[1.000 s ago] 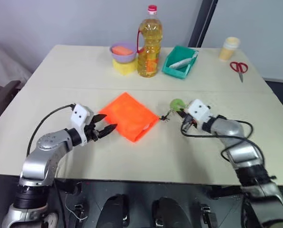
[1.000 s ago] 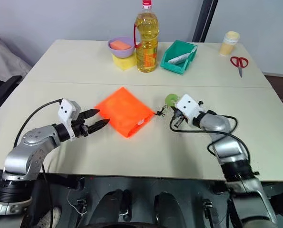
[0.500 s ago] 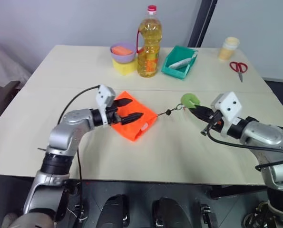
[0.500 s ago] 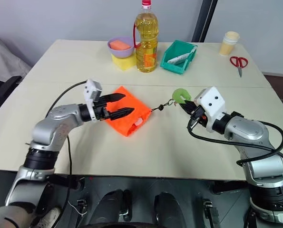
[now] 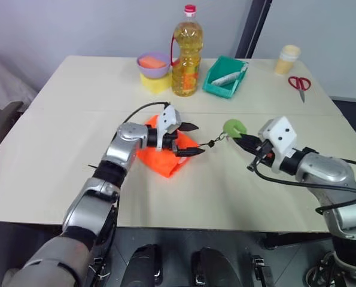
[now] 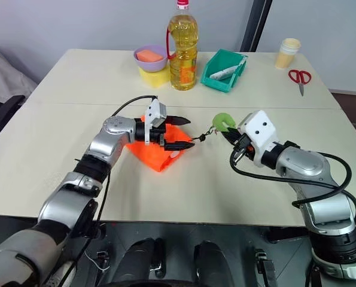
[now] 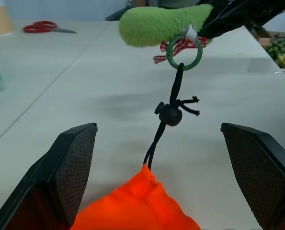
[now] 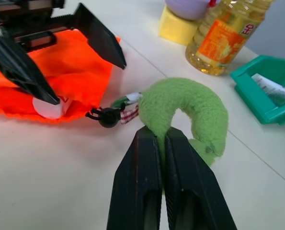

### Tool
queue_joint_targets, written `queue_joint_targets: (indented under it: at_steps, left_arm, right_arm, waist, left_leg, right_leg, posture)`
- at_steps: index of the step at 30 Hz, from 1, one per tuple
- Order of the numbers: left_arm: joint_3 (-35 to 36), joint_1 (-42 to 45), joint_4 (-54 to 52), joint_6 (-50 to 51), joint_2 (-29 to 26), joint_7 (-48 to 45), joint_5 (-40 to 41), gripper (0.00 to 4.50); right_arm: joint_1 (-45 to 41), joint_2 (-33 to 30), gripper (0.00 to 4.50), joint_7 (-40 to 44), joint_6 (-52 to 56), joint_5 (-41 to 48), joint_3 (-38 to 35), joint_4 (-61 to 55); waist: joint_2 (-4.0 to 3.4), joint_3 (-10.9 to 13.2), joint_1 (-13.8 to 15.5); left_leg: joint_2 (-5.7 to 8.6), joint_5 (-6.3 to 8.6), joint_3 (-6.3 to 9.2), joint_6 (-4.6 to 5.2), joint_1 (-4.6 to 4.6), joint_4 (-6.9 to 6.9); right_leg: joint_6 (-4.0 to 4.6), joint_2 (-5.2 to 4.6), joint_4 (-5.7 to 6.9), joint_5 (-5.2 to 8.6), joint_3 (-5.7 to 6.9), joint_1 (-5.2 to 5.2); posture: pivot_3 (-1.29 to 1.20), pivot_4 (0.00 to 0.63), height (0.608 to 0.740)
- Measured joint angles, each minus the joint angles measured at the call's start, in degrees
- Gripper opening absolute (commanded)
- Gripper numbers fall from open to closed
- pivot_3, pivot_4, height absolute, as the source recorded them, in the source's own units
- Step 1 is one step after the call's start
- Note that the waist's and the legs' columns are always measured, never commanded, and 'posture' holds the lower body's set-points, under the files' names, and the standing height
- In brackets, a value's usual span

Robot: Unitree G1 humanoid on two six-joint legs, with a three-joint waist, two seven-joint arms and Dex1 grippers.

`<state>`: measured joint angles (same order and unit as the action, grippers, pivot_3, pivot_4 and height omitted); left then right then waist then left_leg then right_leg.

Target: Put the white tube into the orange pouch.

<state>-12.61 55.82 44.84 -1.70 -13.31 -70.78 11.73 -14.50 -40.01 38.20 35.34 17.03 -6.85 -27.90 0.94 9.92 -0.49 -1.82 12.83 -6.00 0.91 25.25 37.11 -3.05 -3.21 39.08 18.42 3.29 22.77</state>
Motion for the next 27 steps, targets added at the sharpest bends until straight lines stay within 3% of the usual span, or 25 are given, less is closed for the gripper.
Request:
queue_joint_targets:
  at_steps: [12, 27]
  left_arm:
    - [0.14, 7.02, 14.88, -10.78, 3.72, -3.96, -5.71, 4.43]
    - [1.25, 9.83, 20.71, -14.06, 6.13, -3.57, -8.24, 4.43]
  right_arm:
    - [0.01, -0.19, 0.0, 0.06, -1.58, -0.98, 2.06, 0.27]
    - [0.59, -1.41, 0.0, -0.92, -4.52, -2.74, 0.87, 3.88]
  waist:
    - [0.02, 0.01, -0.02]
    - [0.02, 0.01, -0.04]
  left_leg:
    - [0.0, 0.01, 0.01, 0.02, 0.1, 0.04]
    - [0.0, 0.0, 0.02, 0.02, 0.1, 0.08]
  right_leg:
    - [-0.05, 0.02, 0.0, -0.01, 0.01, 0.09]
    - [-0.06, 0.04, 0.03, -0.02, 0.02, 0.08]
  posture:
    - [0.0, 0.15, 0.737]
    - [0.0, 0.15, 0.737]
